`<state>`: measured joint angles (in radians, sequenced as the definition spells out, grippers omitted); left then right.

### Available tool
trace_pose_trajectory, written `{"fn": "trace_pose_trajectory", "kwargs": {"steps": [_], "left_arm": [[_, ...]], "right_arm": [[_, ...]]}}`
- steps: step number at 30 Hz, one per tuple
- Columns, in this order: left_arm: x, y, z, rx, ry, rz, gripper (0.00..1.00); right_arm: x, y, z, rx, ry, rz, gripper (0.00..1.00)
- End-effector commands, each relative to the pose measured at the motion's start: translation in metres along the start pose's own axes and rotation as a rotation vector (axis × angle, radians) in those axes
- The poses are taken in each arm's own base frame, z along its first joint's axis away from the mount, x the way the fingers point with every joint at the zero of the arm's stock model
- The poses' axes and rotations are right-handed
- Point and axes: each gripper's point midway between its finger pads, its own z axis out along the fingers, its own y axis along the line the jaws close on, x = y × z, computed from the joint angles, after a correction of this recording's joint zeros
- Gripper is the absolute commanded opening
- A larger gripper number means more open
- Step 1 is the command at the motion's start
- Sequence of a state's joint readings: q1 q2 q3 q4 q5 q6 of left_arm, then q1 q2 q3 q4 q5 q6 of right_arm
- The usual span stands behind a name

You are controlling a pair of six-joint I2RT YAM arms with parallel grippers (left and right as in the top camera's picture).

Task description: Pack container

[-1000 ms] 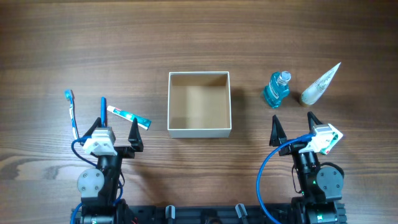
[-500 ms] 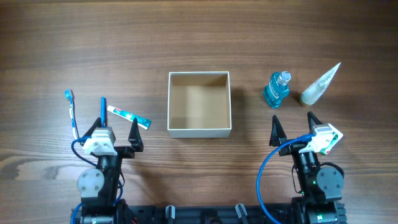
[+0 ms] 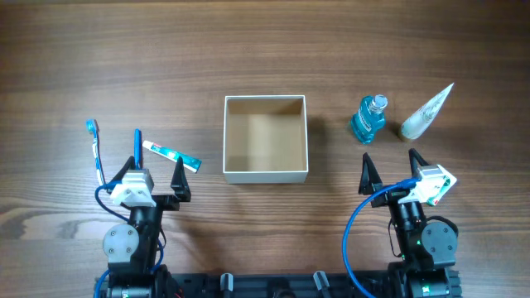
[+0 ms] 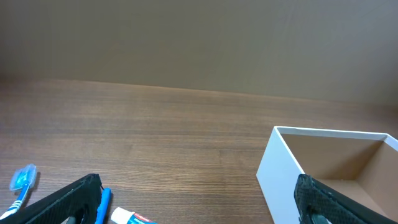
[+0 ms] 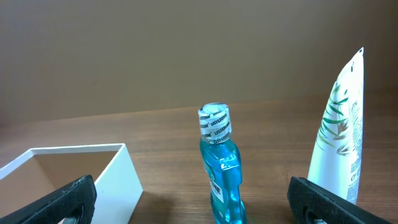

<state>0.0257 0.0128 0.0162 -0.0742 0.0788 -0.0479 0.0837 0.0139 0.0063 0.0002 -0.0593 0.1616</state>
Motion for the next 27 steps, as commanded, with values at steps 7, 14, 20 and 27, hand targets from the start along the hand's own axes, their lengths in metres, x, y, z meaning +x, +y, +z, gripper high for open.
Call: {"fn": "trace_pose_trajectory", "kwargs": {"steps": [7,14,20,27], "left_arm": [[-0.005,-0.009,-0.005,0.037,0.047,-0.189,0.99],[-0.056,-0.007,-0.007,-0.054,0.237,-0.213,1.0],[-0.074,-0.01,0.013,-0.11,0.556,-0.235,1.0],[-0.056,-0.009,0.03,-0.135,0.722,-0.249,1.0]], "right_arm": [[0.0,0.005,0.005,-0.011,0.105,0.111,1.0],[-0.045,0.009,0.038,0.052,0.384,0.1,1.0],[-0.061,0.011,0.063,0.062,0.751,-0.024,1.0],[-0.057,-0.012,0.097,0.134,0.823,-0.125,1.0]]}}
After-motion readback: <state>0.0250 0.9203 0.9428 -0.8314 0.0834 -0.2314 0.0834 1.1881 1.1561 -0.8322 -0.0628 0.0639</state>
